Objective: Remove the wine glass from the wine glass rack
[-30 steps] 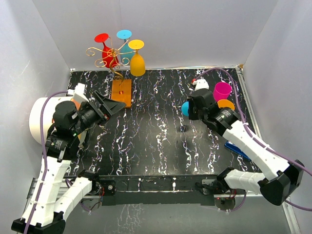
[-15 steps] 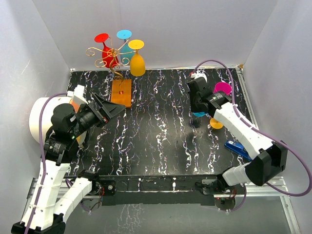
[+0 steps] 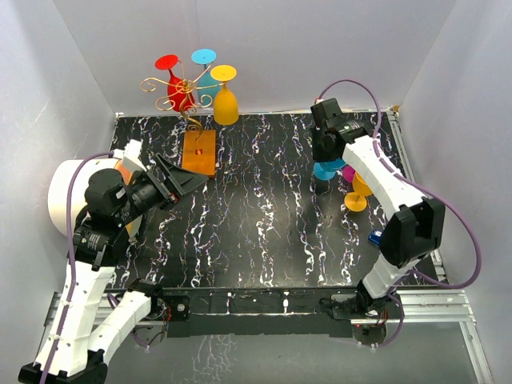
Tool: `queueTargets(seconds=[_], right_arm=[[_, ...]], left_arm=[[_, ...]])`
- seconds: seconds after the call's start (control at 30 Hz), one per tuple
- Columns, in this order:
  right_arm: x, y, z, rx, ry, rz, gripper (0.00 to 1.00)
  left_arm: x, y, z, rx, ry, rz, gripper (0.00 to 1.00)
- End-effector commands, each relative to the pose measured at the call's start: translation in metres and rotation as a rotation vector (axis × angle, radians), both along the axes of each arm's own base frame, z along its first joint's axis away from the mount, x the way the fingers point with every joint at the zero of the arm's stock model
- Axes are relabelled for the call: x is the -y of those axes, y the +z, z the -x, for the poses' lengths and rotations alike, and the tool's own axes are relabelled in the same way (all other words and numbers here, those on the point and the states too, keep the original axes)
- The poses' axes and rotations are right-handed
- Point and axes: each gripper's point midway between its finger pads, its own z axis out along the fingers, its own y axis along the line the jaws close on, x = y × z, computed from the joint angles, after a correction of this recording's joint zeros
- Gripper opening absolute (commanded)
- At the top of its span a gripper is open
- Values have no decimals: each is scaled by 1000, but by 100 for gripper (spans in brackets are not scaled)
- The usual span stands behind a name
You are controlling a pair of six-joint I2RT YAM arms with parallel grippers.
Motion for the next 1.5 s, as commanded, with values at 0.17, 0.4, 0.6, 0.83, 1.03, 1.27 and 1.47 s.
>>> queueTargets(seconds=[0.17, 0.4, 0.6, 0.83, 1.03, 1.27, 1.47], right_arm=[[10, -4, -20, -26, -24, -12, 2], [15, -30, -35, -89, -25, -65, 3], [20, -32, -41, -92, -35, -37, 9], [18, -30, -48, -89, -33, -35, 19], [13, -14, -50, -64, -16, -62, 34], [-8, 28, -38, 31, 88, -187, 59], [-37, 69, -7, 168, 238, -361, 78]], left_arm=[[-6, 20, 11, 53, 12, -1, 99], [-5, 21, 11, 42, 7, -11, 99], [-5, 20, 9, 36, 12, -9, 99], [-5, 19, 9, 29, 14, -11, 99], [-6, 18, 9, 21, 18, -19, 99], [-11, 11, 8, 1, 35, -61, 99], [-19, 8, 0, -12, 72, -135, 99]])
